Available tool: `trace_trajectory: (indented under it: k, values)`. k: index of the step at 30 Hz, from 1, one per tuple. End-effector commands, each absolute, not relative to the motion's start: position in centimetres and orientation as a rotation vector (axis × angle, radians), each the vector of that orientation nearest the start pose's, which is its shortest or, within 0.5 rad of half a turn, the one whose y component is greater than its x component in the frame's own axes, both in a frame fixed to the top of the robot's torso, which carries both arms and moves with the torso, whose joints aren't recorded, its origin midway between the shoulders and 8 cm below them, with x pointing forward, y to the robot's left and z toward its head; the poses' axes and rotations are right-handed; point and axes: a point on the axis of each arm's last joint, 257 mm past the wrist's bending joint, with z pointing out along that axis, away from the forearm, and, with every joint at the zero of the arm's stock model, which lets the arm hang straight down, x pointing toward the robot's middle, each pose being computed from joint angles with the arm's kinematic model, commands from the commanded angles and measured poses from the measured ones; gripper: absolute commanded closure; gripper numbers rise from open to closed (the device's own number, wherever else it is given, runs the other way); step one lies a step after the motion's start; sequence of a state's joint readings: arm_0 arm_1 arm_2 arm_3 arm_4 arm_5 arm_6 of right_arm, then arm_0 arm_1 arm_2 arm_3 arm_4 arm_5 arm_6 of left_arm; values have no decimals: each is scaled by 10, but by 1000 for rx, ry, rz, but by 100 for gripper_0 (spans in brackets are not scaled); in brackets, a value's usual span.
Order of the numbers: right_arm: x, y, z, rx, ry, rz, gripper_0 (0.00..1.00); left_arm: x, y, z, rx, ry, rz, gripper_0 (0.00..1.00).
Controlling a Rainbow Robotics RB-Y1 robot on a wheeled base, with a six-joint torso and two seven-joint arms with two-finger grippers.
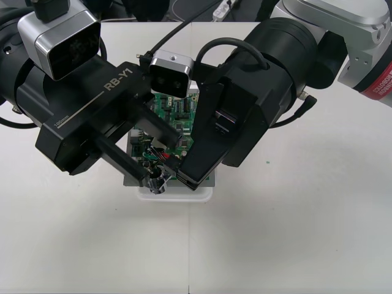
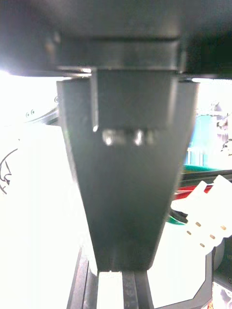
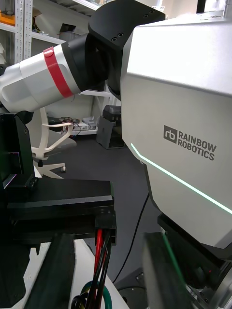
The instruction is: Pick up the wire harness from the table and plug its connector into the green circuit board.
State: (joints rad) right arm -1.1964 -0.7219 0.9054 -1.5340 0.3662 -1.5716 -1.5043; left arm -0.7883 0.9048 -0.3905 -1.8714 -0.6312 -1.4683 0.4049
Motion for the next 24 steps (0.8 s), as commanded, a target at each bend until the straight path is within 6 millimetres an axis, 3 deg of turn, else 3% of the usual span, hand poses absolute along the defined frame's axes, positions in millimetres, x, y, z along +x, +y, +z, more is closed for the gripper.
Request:
trace_trajectory:
  k: [1,12,13,15,17,19,21,24]
  values:
    - [193,25,45,-1753,2200,2223,100,224,29,50,1877,856,-1385,100]
    - [193,25,45,-1758,2192,2224,100,222,29,52,1873,850,-1397,100]
    - [193,25,44,-1762,2190,2221,92,222,29,53,1873,847,-1395,100]
    - [193,25,45,-1758,2192,2224,52,222,29,53,1872,846,-1399,100]
    - [193,25,44,-1756,2194,2220,34,222,29,53,1872,845,-1398,100]
    - [193,25,45,-1758,2192,2224,25,221,29,53,1871,842,-1401,100]
    - [194,25,45,-1754,2194,2223,8,221,29,54,1870,840,-1401,100]
    - [194,25,45,-1751,2195,2223,2,221,29,54,1870,838,-1402,100]
